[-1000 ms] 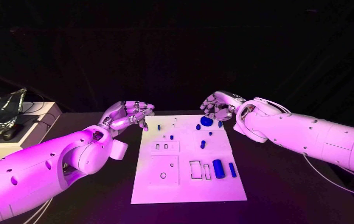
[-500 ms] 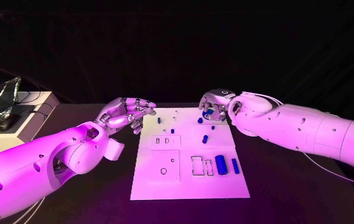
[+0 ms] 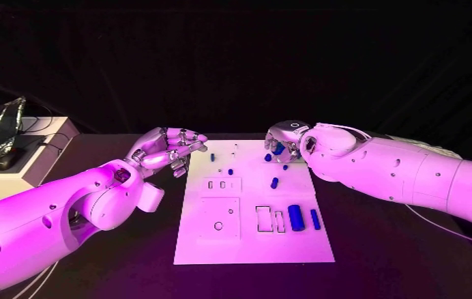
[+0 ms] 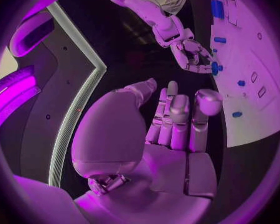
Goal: Assemble the parts on the task board
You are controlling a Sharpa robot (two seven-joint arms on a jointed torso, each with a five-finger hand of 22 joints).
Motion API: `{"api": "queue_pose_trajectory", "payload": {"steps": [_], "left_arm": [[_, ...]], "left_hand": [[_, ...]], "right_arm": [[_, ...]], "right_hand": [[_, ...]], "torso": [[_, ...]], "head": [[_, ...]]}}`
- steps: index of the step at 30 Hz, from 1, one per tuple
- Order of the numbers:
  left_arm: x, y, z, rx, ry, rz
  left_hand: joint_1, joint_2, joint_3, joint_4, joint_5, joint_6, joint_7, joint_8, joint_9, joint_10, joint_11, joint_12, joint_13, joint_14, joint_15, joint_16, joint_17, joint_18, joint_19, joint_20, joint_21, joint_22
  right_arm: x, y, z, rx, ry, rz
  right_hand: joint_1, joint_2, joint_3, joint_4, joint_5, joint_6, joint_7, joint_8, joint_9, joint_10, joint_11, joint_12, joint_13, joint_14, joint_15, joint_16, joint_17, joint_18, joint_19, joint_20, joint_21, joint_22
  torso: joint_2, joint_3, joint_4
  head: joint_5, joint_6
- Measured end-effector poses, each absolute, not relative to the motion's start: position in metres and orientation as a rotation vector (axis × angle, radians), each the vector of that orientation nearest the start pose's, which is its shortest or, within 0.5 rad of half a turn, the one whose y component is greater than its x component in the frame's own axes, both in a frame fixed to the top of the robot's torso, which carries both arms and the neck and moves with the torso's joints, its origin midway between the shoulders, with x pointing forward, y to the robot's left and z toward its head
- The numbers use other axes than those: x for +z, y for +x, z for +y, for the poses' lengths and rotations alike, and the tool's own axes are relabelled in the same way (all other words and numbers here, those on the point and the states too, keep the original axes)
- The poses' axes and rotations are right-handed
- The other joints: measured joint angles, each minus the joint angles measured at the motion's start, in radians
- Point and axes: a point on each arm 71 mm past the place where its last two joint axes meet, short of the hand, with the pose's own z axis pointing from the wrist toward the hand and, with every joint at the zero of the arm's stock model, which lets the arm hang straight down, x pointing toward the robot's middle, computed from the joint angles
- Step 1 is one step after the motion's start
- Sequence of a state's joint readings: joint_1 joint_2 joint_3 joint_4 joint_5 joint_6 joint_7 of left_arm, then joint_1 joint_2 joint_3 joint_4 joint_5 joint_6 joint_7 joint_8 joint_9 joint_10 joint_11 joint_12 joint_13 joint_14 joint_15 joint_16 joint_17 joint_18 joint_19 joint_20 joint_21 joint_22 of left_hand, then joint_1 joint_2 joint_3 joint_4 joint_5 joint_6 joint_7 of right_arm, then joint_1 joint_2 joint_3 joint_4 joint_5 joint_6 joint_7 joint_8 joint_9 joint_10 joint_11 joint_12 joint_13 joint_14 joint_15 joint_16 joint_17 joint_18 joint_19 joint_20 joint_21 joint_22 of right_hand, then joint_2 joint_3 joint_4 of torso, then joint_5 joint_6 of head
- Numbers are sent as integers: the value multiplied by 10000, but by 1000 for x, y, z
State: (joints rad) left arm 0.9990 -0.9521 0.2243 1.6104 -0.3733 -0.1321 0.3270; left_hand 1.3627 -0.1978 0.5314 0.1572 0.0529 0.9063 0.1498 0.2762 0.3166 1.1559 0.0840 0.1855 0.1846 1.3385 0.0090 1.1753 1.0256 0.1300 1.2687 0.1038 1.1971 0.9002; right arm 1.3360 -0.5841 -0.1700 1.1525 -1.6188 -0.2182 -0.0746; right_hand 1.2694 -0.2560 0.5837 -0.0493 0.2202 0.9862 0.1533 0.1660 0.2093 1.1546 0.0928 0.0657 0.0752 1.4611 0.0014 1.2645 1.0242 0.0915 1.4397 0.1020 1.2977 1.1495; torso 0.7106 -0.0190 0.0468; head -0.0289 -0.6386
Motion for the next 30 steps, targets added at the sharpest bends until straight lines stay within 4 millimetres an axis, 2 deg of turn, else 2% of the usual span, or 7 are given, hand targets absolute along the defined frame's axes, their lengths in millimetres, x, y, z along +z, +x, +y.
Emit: {"api": "queue_pose_trajectory", "payload": {"steps": [7,14,25,26,30], "left_arm": [[-165,465,229,-16164,-7859,15149],[-164,465,229,-16169,-7837,15140],[-163,465,230,-16170,-7826,15119],[-163,465,230,-16172,-7826,15119],[-162,465,230,-16178,-7825,15115]], "left_hand": [[0,0,0,0,0,-41,41,0,10,-36,35,0,-1,0,0,40,24,0,0,0,45,59],[-39,40,0,0,0,-41,41,0,9,-36,36,36,19,36,36,115,84,0,0,0,133,175],[-78,0,-1,0,0,-113,42,0,8,-35,36,34,37,35,36,115,56,1,-1,0,172,229],[-78,1,-1,0,0,-112,43,0,8,-35,36,34,37,35,36,115,57,0,-1,0,172,229],[-78,1,-1,0,0,-133,63,0,7,-35,36,34,37,35,36,115,57,1,-1,0,172,240]], "right_arm": [[-182,559,-173,3612,-4419,16685],[-183,561,-174,3441,-4453,16700],[-187,562,-171,3383,-4513,16770],[-188,562,-170,3392,-4519,16791],[-190,561,-168,3414,-4536,16834]], "right_hand": [[0,0,-27,27,0,0,0,0,25,-86,15,0,11,0,0,48,-1,1,0,0,0,-2],[0,0,-27,27,0,38,38,0,45,-87,14,0,11,0,0,48,-1,1,-1,1,-1,-34],[2,3,-1,166,1,38,38,44,88,-122,51,1,41,-1,0,130,-3,2,-1,1,-1,-29],[60,76,12,179,1,97,22,77,109,-122,51,1,49,-1,0,134,-3,3,-1,1,-1,-20],[5,128,55,223,1,172,11,84,156,-82,11,1,86,-1,0,179,-3,3,-1,1,-1,11]], "torso": [[56,-2,28],[106,-21,68],[149,-33,81],[151,-33,84],[156,-34,93]], "head": [[13,-18],[-10,-28],[-2,-90],[2,-98],[9,-130]]}}
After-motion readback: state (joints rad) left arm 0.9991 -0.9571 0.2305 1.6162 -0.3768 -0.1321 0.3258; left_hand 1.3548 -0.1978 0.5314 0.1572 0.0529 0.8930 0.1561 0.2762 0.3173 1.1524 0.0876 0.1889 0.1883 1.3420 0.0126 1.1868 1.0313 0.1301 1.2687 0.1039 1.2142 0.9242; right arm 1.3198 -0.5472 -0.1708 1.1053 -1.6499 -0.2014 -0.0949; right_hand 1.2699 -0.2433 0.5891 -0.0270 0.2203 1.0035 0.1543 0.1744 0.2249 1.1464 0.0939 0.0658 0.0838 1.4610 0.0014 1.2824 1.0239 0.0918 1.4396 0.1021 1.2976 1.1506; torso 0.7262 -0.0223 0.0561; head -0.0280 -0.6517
